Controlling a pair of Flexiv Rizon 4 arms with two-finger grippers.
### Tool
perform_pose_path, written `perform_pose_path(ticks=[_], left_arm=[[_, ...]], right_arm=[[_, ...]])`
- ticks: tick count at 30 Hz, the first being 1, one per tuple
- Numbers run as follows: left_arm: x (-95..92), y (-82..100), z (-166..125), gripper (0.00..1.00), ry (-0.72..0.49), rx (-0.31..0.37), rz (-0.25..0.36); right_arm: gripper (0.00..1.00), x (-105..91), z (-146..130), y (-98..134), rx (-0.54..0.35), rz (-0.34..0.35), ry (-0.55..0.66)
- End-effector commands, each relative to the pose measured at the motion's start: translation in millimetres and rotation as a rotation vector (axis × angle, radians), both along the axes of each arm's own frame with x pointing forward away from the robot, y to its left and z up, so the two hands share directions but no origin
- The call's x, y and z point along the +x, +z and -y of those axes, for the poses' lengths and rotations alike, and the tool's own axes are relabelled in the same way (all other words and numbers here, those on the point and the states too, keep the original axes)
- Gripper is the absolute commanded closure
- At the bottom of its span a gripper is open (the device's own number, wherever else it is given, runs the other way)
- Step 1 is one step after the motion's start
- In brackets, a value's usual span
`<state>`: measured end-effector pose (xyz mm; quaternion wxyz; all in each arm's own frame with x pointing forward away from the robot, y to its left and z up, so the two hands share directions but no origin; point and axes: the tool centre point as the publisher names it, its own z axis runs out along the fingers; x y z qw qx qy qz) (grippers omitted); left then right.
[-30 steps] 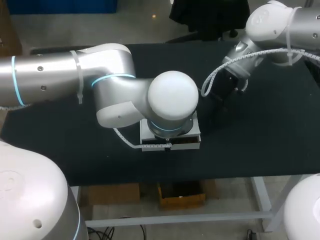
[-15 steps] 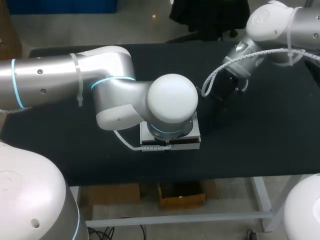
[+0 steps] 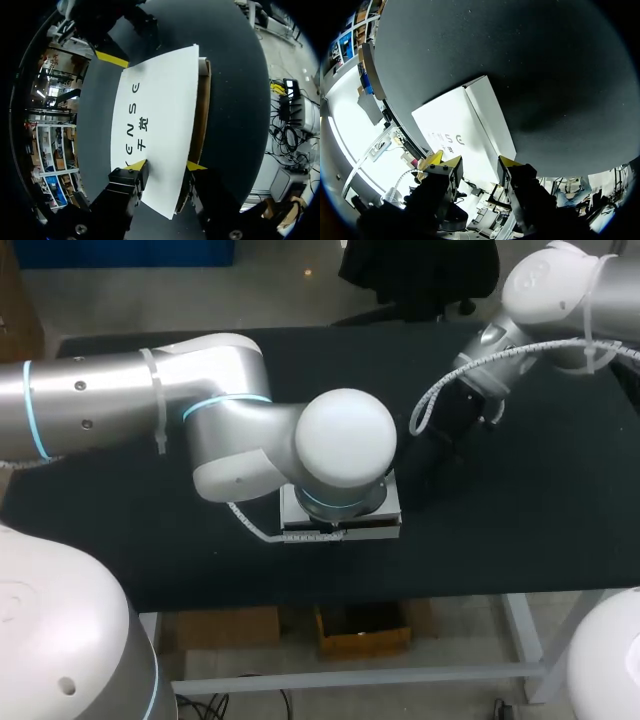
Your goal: Assemble the packaging by folding the flat box into shape, placing the metal phone stand inside, and closing the box properly
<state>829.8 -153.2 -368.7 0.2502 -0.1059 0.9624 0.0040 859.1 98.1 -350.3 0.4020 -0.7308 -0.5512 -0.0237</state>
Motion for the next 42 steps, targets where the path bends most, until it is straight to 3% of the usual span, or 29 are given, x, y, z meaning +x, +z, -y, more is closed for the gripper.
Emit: perform_pose_path(ticks=[1, 2, 3, 5, 6, 18, 42], left_arm=[[-1.4, -2.0, 2.5, 0.57, 0.004, 0.006, 0.004], [-1.4, -2.1, 2.5, 0.57, 0.004, 0.006, 0.004], [-1.3, -2.4, 2.8, 0.57, 0.004, 0.006, 0.004], [-1.3, -2.5, 2.9, 0.57, 0.004, 0.006, 0.003], [-1.1, -2.7, 3.0, 0.57, 0.004, 0.006, 0.003], [0.5, -4.0, 2.6, 0.56, 0.004, 0.006, 0.000], [0.0, -1.5, 1.8, 0.56, 0.003, 0.005, 0.004]], right_arm=[[0.62, -7.8, 3.8, 5.2, 0.001, 0.018, -0.011], [0.64, -8.3, 3.9, 5.6, 0.001, 0.020, -0.011], [0.76, -9.3, 4.1, 6.6, 0.001, 0.024, -0.011], [0.86, -10.9, 4.4, 7.8, 0.002, 0.031, -0.011], [1.00, -12.4, 4.6, 8.9, 0.002, 0.038, -0.011], [1.00, -28.5, -4.8, 15.3, -0.010, 0.092, 0.018], [1.00, -27.2, -17.0, 1.3, -0.015, 0.078, 0.055]])
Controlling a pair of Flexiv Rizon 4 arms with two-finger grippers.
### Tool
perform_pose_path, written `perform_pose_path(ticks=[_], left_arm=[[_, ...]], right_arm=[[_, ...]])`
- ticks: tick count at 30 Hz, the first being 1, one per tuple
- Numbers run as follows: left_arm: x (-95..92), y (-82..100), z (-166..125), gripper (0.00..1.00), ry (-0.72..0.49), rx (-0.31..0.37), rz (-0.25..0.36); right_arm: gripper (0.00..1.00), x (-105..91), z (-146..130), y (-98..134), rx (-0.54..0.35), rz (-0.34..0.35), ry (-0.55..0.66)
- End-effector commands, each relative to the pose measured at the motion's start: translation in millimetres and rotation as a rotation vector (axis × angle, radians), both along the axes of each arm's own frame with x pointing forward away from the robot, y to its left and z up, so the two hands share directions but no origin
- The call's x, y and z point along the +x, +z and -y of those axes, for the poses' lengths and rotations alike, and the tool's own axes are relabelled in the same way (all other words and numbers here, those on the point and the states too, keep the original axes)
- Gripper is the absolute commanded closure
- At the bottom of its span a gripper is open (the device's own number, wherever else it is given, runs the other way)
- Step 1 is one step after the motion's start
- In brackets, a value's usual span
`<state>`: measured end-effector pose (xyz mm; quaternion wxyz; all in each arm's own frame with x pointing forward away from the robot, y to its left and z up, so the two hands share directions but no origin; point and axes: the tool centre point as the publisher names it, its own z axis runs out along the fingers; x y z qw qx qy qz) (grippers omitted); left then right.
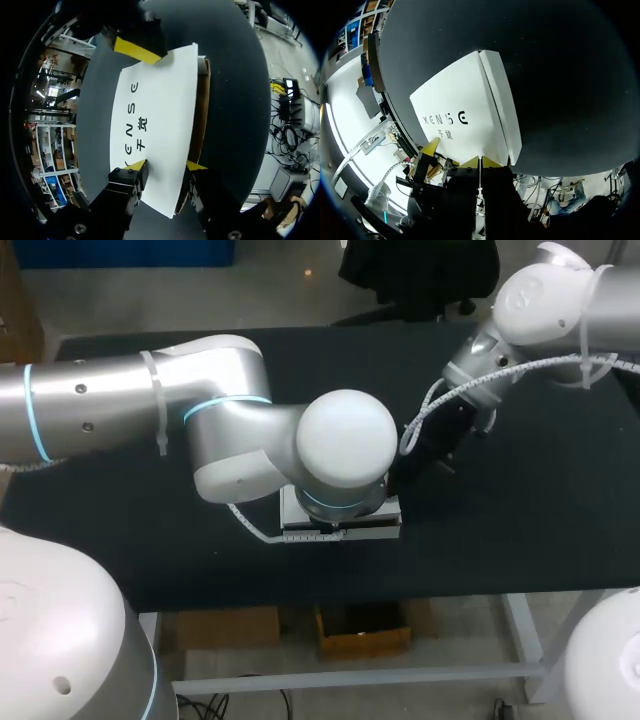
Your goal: Assemble the packaging by folding the flat box into shape, placing the metal phone stand inside, and closing the box properly
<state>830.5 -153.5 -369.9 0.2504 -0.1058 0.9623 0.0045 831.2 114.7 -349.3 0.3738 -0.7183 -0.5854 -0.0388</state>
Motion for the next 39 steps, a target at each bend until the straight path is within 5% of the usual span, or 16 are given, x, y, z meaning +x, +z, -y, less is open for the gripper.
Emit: perform_pose_path(ticks=[1, 39], left_arm=[[-0.8, -0.2, 1.5, 0.56, 0.003, 0.004, 0.004], [-4.2, 3.0, 2.2, 0.55, -0.002, -0.002, 0.011]], right_arm=[[1.00, 0.1, -0.6, 0.3, 0.001, -0.003, 0.006], [1.00, -8.9, 3.6, -6.8, 0.004, 0.000, 0.006]])
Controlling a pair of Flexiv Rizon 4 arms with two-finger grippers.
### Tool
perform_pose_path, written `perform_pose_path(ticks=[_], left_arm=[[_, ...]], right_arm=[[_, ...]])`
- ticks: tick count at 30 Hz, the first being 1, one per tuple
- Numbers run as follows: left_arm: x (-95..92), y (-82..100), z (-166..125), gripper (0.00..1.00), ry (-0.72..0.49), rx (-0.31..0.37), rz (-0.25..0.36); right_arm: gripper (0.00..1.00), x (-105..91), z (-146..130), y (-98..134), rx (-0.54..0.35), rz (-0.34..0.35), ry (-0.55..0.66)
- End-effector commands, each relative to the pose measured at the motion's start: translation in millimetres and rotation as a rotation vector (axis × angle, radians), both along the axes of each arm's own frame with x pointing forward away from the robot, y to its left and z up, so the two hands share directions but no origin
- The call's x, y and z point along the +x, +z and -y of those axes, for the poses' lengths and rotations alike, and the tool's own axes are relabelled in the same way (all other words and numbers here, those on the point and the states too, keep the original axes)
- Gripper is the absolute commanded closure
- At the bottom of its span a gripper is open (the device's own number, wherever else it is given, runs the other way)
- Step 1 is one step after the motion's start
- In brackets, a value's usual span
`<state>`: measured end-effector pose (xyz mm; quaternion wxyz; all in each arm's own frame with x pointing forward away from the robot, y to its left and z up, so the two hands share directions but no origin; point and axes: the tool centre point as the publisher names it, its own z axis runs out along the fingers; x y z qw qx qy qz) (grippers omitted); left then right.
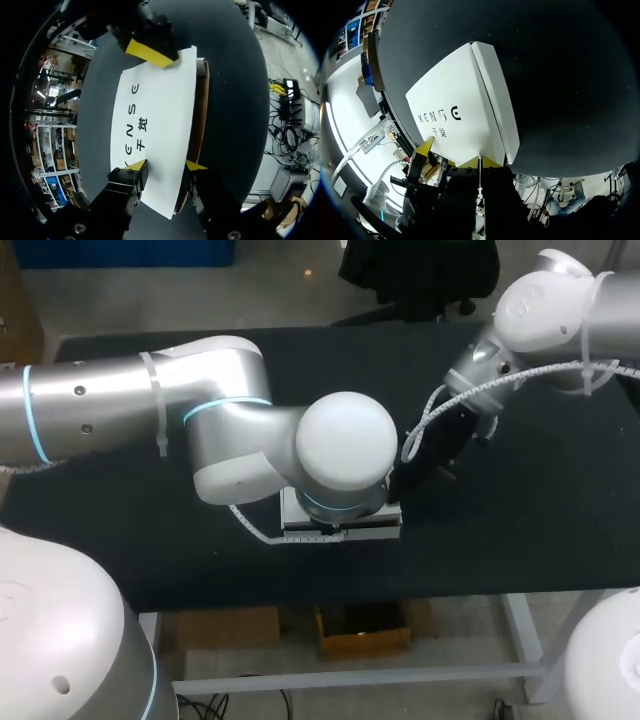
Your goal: Assemble the packaging by folding the flat box into shape, placing the metal phone stand inside, and closing the box properly
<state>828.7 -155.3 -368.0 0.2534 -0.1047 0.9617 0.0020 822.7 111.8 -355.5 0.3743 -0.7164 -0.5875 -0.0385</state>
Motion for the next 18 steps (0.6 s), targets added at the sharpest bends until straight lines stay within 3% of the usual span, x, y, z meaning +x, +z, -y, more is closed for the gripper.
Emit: perform_pose_path(ticks=[1, 18], left_arm=[[-2.8, 1.7, -0.1, 0.55, 0.001, 0.000, 0.004], [-14.7, 13.2, -6.0, 0.53, -0.016, -0.018, 0.042]], right_arm=[[1.00, -0.5, 0.6, -0.4, 0.003, -0.001, 0.000], [1.00, -0.8, -0.4, 1.6, 0.004, 0.001, -0.001]])
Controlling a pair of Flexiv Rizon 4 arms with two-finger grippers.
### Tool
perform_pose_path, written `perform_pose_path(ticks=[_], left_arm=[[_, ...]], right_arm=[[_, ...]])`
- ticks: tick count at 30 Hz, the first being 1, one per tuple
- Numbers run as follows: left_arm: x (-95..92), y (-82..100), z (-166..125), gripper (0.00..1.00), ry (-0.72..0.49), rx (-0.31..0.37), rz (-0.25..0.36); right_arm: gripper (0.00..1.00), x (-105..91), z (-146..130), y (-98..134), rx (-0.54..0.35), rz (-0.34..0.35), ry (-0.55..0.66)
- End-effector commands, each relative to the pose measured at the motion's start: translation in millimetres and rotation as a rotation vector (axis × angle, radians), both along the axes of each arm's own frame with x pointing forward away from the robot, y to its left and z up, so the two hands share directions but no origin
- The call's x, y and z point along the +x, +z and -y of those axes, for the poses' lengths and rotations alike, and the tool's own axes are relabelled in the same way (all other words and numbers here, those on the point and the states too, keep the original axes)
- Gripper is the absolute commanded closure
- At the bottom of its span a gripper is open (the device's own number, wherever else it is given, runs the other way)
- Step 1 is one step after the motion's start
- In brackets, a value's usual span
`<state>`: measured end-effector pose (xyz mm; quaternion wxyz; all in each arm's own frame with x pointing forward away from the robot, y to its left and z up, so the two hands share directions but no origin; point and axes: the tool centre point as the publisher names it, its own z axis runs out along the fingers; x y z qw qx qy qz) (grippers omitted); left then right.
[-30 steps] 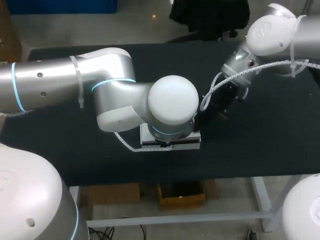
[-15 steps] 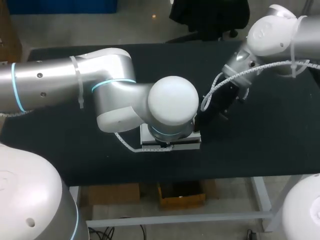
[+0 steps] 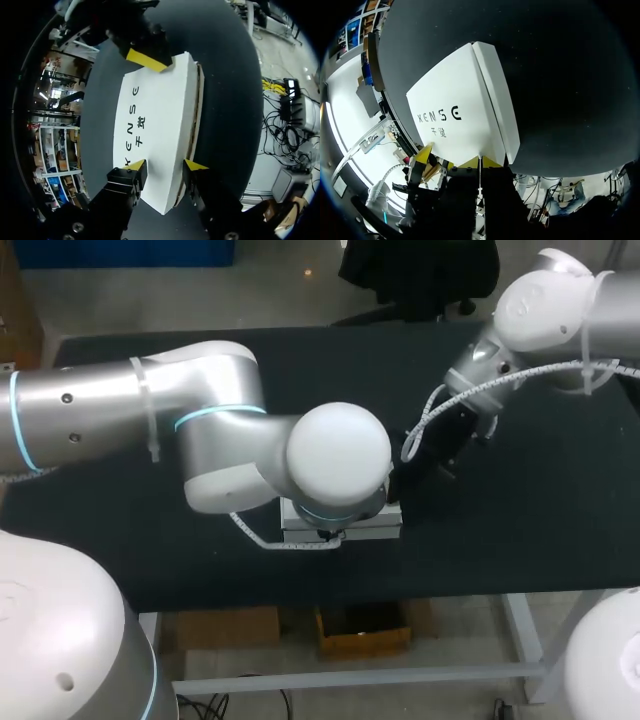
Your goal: Assemble the packaging by folding the flat box into shape, placing the metal phone stand inside, and closing the box properly
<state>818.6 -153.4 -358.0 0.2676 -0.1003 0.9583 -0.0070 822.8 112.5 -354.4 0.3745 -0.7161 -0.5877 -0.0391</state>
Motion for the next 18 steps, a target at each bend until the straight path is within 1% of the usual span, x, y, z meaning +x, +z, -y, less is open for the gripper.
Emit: perform_pose_path(ticks=[1, 9, 13, 14, 16, 18], left_arm=[[-5.2, 3.7, -4.4, 0.53, -0.005, -0.008, 0.012], [-10.1, 13.9, -10.0, 0.54, -0.012, -0.035, 0.036], [-12.8, 21.4, -12.0, 0.57, -0.014, -0.044, 0.054], [-13.3, 23.2, -12.7, 0.60, -0.015, -0.046, 0.057], [-13.9, 26.7, -14.0, 0.69, -0.013, -0.050, 0.064], [-14.2, 30.3, -15.4, 0.82, -0.010, -0.054, 0.071]], right_arm=[[1.00, -0.8, 0.4, 0.5, 0.003, 0.001, -0.001], [1.00, -0.8, 0.6, 0.8, 0.002, 0.001, -0.002], [1.00, -0.8, 0.7, 0.6, 0.001, 0.000, -0.002], [1.00, -0.7, 0.9, 0.3, 0.001, -0.001, -0.003], [1.00, -0.6, 1.1, -0.1, 0.002, -0.002, -0.003], [1.00, -0.6, 1.2, -0.4, 0.002, -0.003, -0.003]])
